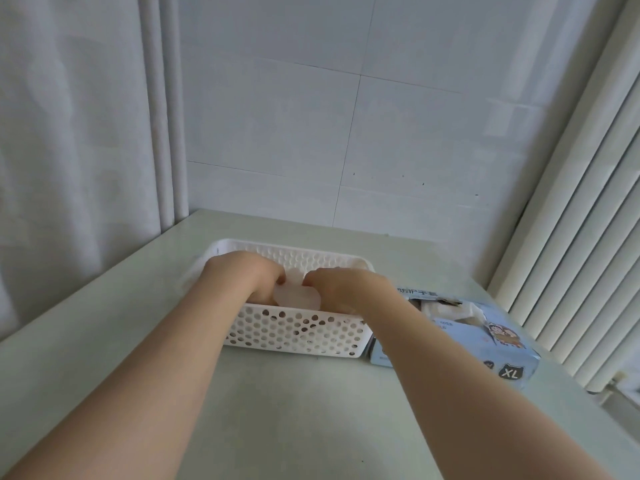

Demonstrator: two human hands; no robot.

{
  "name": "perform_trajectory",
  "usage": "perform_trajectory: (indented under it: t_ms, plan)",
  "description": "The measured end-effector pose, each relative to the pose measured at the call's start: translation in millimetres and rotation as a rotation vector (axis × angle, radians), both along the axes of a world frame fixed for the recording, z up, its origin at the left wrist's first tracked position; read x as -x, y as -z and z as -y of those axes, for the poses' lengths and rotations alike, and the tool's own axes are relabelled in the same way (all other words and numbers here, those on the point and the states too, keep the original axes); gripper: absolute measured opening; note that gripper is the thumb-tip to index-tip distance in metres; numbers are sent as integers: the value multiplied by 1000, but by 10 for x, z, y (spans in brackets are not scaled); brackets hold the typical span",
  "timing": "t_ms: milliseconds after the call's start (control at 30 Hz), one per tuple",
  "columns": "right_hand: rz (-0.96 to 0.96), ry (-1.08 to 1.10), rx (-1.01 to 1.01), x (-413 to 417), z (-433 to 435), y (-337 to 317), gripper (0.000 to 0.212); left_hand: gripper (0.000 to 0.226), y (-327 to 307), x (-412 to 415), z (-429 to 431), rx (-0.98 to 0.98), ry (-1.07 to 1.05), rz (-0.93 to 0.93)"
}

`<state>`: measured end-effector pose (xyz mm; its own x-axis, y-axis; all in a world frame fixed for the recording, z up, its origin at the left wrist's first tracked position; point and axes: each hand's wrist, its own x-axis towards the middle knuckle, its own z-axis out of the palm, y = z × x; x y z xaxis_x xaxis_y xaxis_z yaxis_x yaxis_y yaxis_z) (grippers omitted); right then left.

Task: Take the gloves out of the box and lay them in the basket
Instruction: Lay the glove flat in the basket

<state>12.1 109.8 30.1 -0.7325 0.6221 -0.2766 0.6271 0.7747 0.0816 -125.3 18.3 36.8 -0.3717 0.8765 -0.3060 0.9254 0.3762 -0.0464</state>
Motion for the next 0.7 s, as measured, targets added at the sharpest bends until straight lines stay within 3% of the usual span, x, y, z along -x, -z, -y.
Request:
perform_trajectory:
  t_ms: [133,233,267,367,467,567,700]
  plan:
    - [-91,41,58,-148,7,-116,60,65,-85,-78,-6,-24,-4,5]
    - [-341,83,54,-335,33,-160,71,54,-193,-164,9,-74,20,-49]
    - [-465,82,62,-388,54,-156,66,46,-216,-190,3,-118,30,-70]
    - [-872,79,-35,-572,68,-68,21,22,-253,-340,-45,-377,77,-81]
    - [-1136,122,-245,-856,5,70,21,21,-243,-627,-93,-618,196,-95]
    - [-1142,185,-320,-1197,-141,224,24,28,-124,-940,-137,-751,368,-43]
    - [-902,74,-511,-1579,-312,333,15,42,137,-1249,-197,-755,582,-87]
